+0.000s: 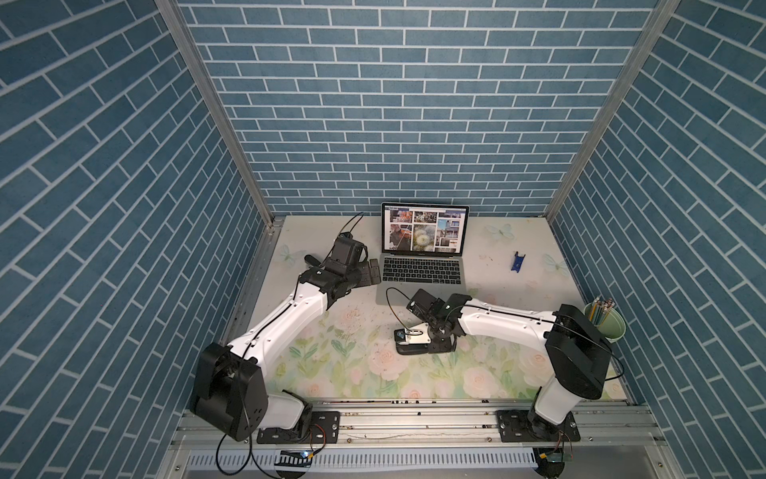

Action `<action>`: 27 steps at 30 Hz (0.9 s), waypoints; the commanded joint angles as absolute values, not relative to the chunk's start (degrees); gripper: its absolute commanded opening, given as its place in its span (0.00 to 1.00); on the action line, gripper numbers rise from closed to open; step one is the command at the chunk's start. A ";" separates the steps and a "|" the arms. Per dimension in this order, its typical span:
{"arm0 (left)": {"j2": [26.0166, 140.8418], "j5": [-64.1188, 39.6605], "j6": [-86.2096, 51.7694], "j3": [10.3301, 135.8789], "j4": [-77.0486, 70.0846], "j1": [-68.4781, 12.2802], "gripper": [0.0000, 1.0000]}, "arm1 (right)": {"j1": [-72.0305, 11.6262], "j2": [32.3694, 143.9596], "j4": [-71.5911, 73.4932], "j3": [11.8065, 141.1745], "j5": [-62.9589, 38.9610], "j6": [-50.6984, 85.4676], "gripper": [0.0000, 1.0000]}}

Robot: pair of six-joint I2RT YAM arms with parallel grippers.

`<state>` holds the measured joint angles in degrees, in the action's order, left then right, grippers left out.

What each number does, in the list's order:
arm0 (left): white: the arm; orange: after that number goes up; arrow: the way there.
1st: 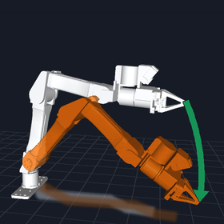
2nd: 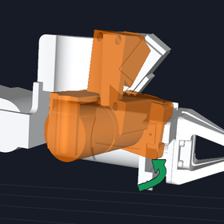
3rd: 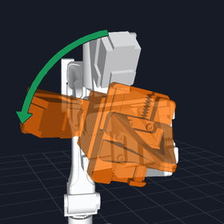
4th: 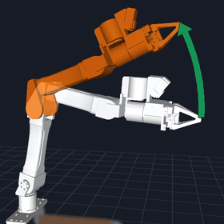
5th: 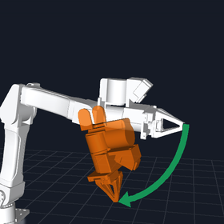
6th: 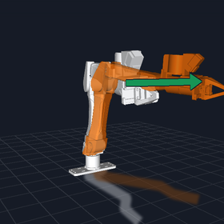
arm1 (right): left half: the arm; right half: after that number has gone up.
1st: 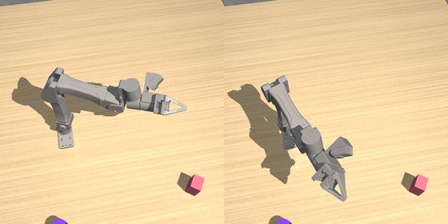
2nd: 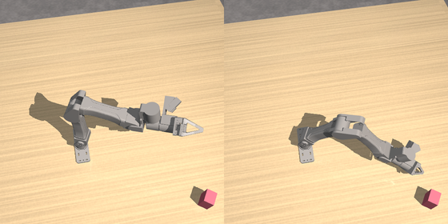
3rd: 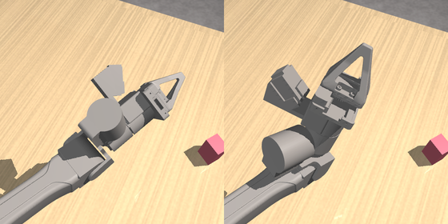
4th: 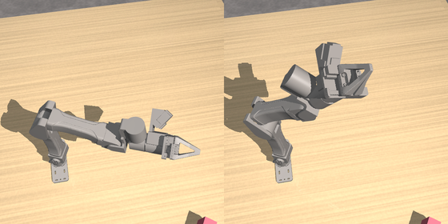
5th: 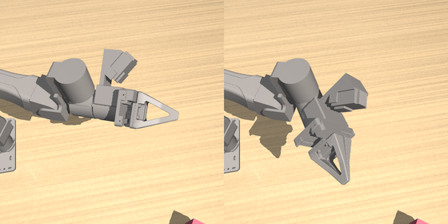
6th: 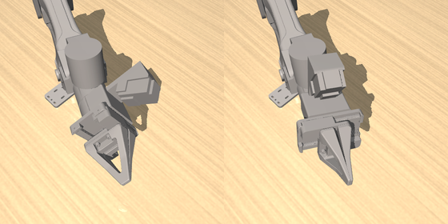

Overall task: Remove the wireless mouse receiver from the laptop
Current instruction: Insert the USB plug into the mouse.

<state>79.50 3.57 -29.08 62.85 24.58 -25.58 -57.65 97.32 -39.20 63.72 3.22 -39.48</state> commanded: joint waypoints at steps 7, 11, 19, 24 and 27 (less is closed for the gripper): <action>79.98 3.89 -28.32 63.37 25.23 -25.80 1.00 | -57.40 98.76 -40.69 63.91 2.71 -40.43 0.00; 79.94 3.95 -28.39 63.28 25.22 -25.84 1.00 | -57.41 98.99 -40.65 63.92 2.91 -40.40 0.00; 79.89 4.01 -28.37 63.11 25.23 -25.82 1.00 | -57.29 99.14 -40.55 63.99 3.38 -40.26 0.00; 79.93 4.04 -28.23 63.19 25.23 -25.83 1.00 | -57.35 99.23 -40.29 63.97 3.95 -39.51 0.07; 79.92 4.13 -28.30 63.11 25.22 -25.79 1.00 | -57.31 99.37 -40.24 63.98 4.13 -39.21 0.15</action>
